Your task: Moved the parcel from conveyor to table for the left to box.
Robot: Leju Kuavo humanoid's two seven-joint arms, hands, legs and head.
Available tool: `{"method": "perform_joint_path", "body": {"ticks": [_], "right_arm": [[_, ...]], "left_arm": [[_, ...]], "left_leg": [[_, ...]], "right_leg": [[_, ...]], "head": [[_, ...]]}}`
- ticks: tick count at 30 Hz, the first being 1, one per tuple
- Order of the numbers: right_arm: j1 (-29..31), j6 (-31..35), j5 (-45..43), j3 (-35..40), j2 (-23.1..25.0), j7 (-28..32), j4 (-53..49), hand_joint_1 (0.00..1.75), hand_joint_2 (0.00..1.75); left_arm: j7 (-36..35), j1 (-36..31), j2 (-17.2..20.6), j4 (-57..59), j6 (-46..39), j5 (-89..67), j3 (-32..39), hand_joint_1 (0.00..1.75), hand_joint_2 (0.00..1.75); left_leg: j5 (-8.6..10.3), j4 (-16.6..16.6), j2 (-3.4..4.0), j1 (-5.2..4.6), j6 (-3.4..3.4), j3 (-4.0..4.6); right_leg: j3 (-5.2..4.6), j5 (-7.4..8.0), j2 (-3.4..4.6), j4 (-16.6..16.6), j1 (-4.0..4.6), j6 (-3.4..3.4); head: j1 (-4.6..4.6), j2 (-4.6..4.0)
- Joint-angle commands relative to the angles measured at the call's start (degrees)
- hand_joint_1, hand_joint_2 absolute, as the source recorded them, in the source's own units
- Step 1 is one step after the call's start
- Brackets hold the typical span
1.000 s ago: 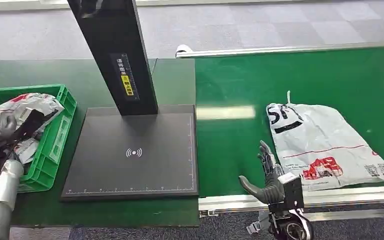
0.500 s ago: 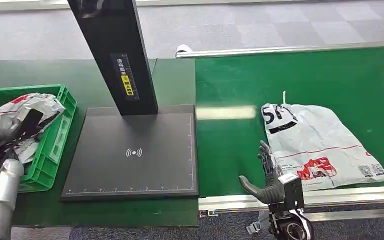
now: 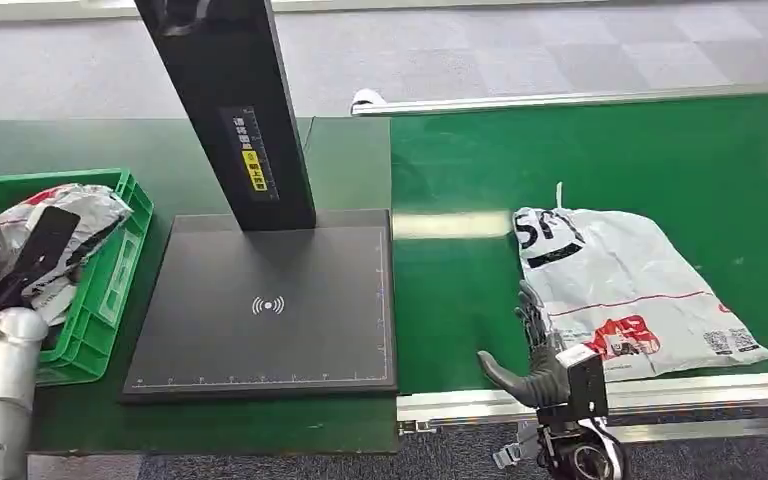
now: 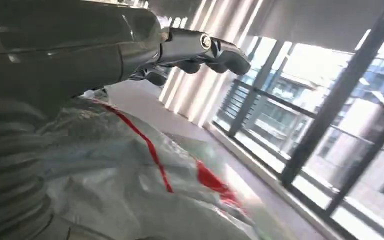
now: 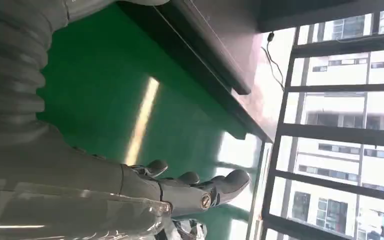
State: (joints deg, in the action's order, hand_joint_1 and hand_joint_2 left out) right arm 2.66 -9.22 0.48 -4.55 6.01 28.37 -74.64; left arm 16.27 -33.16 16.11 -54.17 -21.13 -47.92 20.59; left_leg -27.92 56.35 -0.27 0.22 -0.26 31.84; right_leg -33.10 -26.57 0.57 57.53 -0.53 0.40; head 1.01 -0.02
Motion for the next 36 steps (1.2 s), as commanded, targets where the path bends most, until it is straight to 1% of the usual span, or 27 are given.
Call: {"method": "perform_joint_path", "body": {"ticks": [1, 5, 6, 10, 12, 15, 16, 17, 18, 19, 22, 24, 29, 30, 31, 33, 35, 36], "right_arm": [[1.6, 0.6, 0.1, -0.6, 0.3, 0.3, 3.9, 0.00, 1.75], [1.6, 0.6, 0.1, -0.6, 0.3, 0.4, 4.0, 0.00, 1.75], [2.3, 0.9, 0.0, -0.2, 0.0, 0.9, 5.2, 0.00, 1.75], [1.8, 1.3, 0.0, -0.3, 0.5, 1.0, 4.5, 0.00, 1.75], [1.6, 1.5, -0.1, -0.4, 0.6, 1.0, 4.3, 0.00, 1.75], [1.6, 1.5, -0.1, -0.4, 0.6, 1.0, 4.3, 0.00, 1.75], [1.6, 1.4, -0.1, -0.5, 0.5, 1.0, 4.2, 0.00, 1.75], [1.6, 1.3, -0.1, -0.5, 0.3, 1.0, 4.2, 0.00, 1.75], [1.7, 1.3, -0.2, -0.5, 0.2, 1.0, 4.2, 0.00, 1.75], [1.8, 1.0, -0.2, -0.5, 0.1, 1.0, 4.2, 0.00, 1.75], [3.3, 0.5, -0.3, -0.1, -0.2, 0.7, 5.3, 0.00, 1.75], [3.8, 0.6, -0.3, 0.0, -0.2, 0.7, 5.8, 0.00, 1.75], [3.9, 0.6, -0.3, 0.3, -0.3, 0.6, 6.1, 0.00, 1.75], [4.2, 0.3, -0.5, 0.5, -0.4, 0.4, 6.5, 0.00, 1.75], [4.6, 0.1, -0.5, 0.8, -0.4, 0.1, 7.0, 0.00, 1.75], [5.8, 0.0, -0.4, 1.7, -0.4, -0.1, 8.9, 0.00, 1.75], [6.6, -0.1, -0.5, 2.2, -0.1, -0.2, 10.0, 0.00, 1.75], [6.8, -0.2, -0.6, 2.4, 0.2, -0.4, 10.2, 0.00, 1.75]], "left_arm": [[4.7, 7.8, -6.7, -21.2, -0.7, 11.2, -3.9, 0.00, 1.75], [4.8, 8.2, -6.9, -22.4, -0.9, 11.4, -4.2, 0.00, 1.75], [6.2, 8.4, -5.7, -24.6, -1.7, 14.0, -6.5, 0.00, 1.75], [10.1, 9.7, -6.5, -27.6, -1.8, 21.0, -6.9, 0.00, 1.75], [12.0, 11.1, -7.4, -30.1, 2.0, 27.7, -7.0, 0.00, 1.75], [12.0, 11.4, -7.7, -30.2, 2.0, 27.7, -7.2, 0.00, 1.75], [12.4, 12.0, -7.8, -31.5, 5.2, 31.1, -7.6, 0.00, 1.75], [12.4, 12.6, -8.2, -32.2, 10.3, 36.2, -8.1, 0.00, 1.75], [12.4, 12.9, -8.7, -32.1, 10.1, 36.0, -8.4, 0.00, 1.75], [12.5, 13.5, -8.5, -32.8, 14.5, 38.9, -9.6, 0.00, 1.75], [12.5, 16.2, -10.4, -33.2, 18.9, 41.0, -12.4, 0.00, 1.75], [12.7, 17.0, -11.2, -33.3, 18.7, 40.7, -13.1, 0.00, 1.75], [12.0, 17.8, -11.3, -32.8, 19.5, 39.9, -13.9, 0.00, 1.75], [12.2, 19.1, -12.8, -32.3, 19.8, 40.6, -14.5, 0.00, 1.75], [12.4, 20.2, -13.4, -31.7, 20.5, 40.0, -15.9, 0.00, 1.75], [13.5, 22.9, -16.0, -30.2, 24.1, 43.9, -18.1, 0.00, 1.75], [13.5, 24.7, -17.7, -28.1, 28.5, 47.4, -20.7, 0.00, 1.75], [12.4, 25.5, -19.2, -26.2, 32.6, 51.9, -21.9, 0.00, 1.75]], "left_leg": [[0.00, -0.1, -0.03, 0.00, 0.02, -0.12], [0.01, 0.0, -0.06, 0.00, 0.01, -0.03], [-0.02, 0.0, -0.05, 0.00, 0.00, -0.03], [0.00, -0.1, 0.01, 0.01, -0.04, -0.05], [-0.02, 0.0, -0.01, 0.00, -0.02, -0.03], [-0.03, -0.1, 0.00, 0.00, -0.01, -0.06], [-0.03, -0.1, 0.01, 0.00, -0.01, -0.12], [-0.02, -0.1, -0.02, 0.00, -0.01, -0.07], [-0.04, 0.0, -0.01, 0.00, 0.00, -0.05], [-0.03, -0.1, 0.00, -0.01, 0.00, -0.03], [-0.02, -0.1, -0.04, -0.03, 0.00, -0.07], [0.00, -0.1, 0.00, -0.05, 0.00, -0.10], [-0.02, -0.1, 0.00, -0.01, -0.03, -0.07], [-0.01, -0.1, -0.04, -0.03, -0.03, -0.07], [-0.02, -0.1, -0.01, -0.04, -0.01, -0.08], [-0.01, -0.2, 0.03, -0.09, 0.00, -0.19], [-0.02, -0.2, 0.06, -0.07, 0.01, -0.24], [-0.02, -0.2, 0.02, -0.10, 0.02, -0.20]], "right_leg": [[0.17, 0.00, -0.11, -0.2, 0.01, 0.02], [0.08, 0.00, -0.11, -0.1, 0.00, 0.01], [0.08, -0.01, -0.12, -0.1, 0.01, 0.00], [0.07, 0.03, -0.05, -0.1, 0.02, -0.03], [0.05, 0.01, -0.05, -0.1, 0.01, -0.01], [0.07, 0.00, -0.04, -0.1, 0.01, 0.00], [0.14, 0.01, -0.06, -0.2, 0.01, 0.00], [0.10, 0.00, -0.07, -0.1, 0.01, 0.00], [0.08, -0.01, -0.04, -0.1, 0.00, 0.01], [0.05, 0.00, -0.03, -0.1, 0.00, 0.00], [0.10, 0.00, -0.08, -0.1, -0.03, 0.00], [0.12, 0.02, -0.03, -0.1, -0.05, 0.01], [0.09, 0.02, -0.06, -0.1, -0.01, -0.03], [0.09, 0.00, -0.08, -0.1, -0.03, -0.02], [0.08, 0.01, -0.03, -0.1, -0.04, -0.01], [0.17, 0.01, 0.00, -0.2, -0.08, 0.01], [0.23, 0.03, 0.01, -0.2, -0.07, 0.02], [0.19, 0.01, -0.01, -0.2, -0.09, 0.03]], "head": [[0.04, 0.00], [0.02, 0.00], [0.02, 0.00], [0.02, 0.00], [0.02, 0.00], [0.04, 0.00], [0.00, 0.00], [0.04, 0.00], [0.00, 0.00], [0.02, 0.00], [0.02, 0.00], [0.02, 0.00], [0.02, 0.00], [0.02, 0.00], [0.02, 0.00], [0.07, 0.00], [0.02, 0.00], [0.02, 0.00]]}}
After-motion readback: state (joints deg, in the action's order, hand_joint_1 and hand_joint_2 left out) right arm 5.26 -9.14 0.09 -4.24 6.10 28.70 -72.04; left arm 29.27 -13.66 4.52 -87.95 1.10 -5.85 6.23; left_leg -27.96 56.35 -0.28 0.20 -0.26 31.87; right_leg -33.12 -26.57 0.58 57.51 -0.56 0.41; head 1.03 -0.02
